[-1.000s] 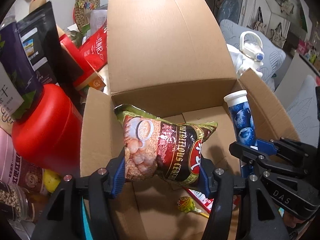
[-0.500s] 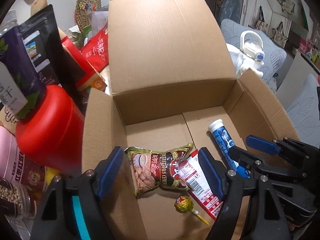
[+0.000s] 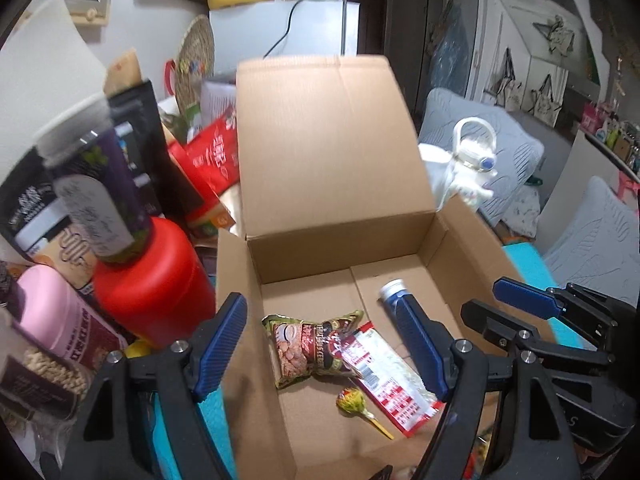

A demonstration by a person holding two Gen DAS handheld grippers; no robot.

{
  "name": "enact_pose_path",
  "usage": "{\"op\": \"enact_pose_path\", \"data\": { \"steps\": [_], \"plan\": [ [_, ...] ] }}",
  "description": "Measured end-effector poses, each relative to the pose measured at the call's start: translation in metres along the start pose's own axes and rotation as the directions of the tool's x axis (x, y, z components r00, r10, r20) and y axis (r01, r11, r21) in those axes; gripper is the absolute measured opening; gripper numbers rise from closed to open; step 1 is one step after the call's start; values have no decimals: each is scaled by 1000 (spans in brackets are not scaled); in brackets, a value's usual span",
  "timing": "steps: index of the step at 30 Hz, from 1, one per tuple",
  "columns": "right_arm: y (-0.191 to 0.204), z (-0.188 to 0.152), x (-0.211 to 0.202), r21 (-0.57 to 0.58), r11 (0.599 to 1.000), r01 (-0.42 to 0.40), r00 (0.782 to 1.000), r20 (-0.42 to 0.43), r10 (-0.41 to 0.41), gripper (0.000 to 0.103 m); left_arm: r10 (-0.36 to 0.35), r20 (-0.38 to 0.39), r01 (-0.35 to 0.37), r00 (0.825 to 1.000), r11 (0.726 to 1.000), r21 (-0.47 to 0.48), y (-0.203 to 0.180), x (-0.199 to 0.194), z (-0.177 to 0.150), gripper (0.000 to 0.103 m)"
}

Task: Organize snacks
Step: 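Move both tools back from the box toward the snacks on the table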

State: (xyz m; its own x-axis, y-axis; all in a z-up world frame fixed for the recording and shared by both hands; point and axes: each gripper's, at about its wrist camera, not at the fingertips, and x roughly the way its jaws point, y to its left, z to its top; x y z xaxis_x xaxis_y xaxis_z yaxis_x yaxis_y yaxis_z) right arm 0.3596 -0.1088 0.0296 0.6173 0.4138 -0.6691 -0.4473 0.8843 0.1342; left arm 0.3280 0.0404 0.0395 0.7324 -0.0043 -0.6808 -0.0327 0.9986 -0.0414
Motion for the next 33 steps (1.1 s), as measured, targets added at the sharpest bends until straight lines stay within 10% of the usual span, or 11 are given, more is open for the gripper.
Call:
{"op": "enact_pose_path", "data": {
  "steps": [33],
  "plan": [
    [85,-81,-162,-116,993,-3,983,184,24,45,-30,134,23,991,998,53,1,-165,-82,77]
  ]
}}
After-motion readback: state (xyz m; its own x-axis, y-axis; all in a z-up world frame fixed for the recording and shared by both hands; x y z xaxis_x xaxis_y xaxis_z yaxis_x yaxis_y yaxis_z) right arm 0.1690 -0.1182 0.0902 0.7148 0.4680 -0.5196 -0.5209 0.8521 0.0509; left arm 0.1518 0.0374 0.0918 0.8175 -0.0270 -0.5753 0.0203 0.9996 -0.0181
